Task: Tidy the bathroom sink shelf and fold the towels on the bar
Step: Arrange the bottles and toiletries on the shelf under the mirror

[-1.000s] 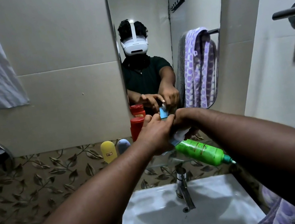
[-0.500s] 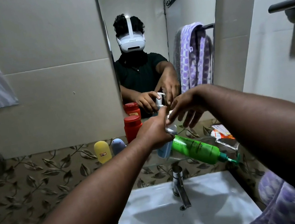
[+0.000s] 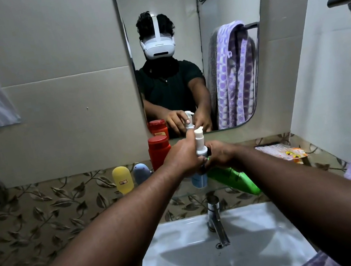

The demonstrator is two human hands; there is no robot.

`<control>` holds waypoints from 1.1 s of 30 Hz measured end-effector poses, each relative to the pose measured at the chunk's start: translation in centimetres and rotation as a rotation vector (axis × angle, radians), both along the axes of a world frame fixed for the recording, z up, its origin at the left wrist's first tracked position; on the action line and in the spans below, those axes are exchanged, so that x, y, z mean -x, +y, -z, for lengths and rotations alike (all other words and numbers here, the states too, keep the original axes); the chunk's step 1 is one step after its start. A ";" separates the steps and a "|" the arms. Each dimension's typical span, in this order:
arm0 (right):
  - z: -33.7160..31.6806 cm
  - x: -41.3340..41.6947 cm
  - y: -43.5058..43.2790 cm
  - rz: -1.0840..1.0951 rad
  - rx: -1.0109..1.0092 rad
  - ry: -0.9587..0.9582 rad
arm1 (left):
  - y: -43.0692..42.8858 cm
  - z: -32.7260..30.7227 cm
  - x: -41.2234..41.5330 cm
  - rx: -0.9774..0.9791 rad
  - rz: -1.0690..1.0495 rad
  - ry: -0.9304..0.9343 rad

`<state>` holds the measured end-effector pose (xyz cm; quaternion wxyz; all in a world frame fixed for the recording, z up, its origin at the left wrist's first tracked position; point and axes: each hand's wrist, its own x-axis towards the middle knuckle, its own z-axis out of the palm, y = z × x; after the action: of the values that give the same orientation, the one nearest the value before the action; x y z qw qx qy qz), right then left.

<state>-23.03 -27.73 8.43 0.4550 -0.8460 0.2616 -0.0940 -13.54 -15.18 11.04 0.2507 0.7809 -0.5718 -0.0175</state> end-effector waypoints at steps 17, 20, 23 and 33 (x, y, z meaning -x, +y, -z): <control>0.8 -2.5 1.5 0.145 0.050 -0.072 | 1.1 -4.5 -1.9 0.167 -0.081 -0.511; 0.7 -2.6 1.5 0.152 0.042 -0.073 | 0.9 -5.0 -2.2 0.162 -0.066 -0.543; 0.7 -2.7 1.6 0.147 0.049 -0.072 | 1.0 -5.7 -3.0 0.085 -0.101 -0.549; 0.7 -3.1 2.0 0.164 0.054 -0.073 | 2.1 -5.3 -5.8 -0.252 -0.162 -0.288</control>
<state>-19.91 -25.78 7.73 0.4320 -0.8296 0.3108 -0.1687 -7.78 -13.11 16.30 0.0673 0.8440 -0.5303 0.0432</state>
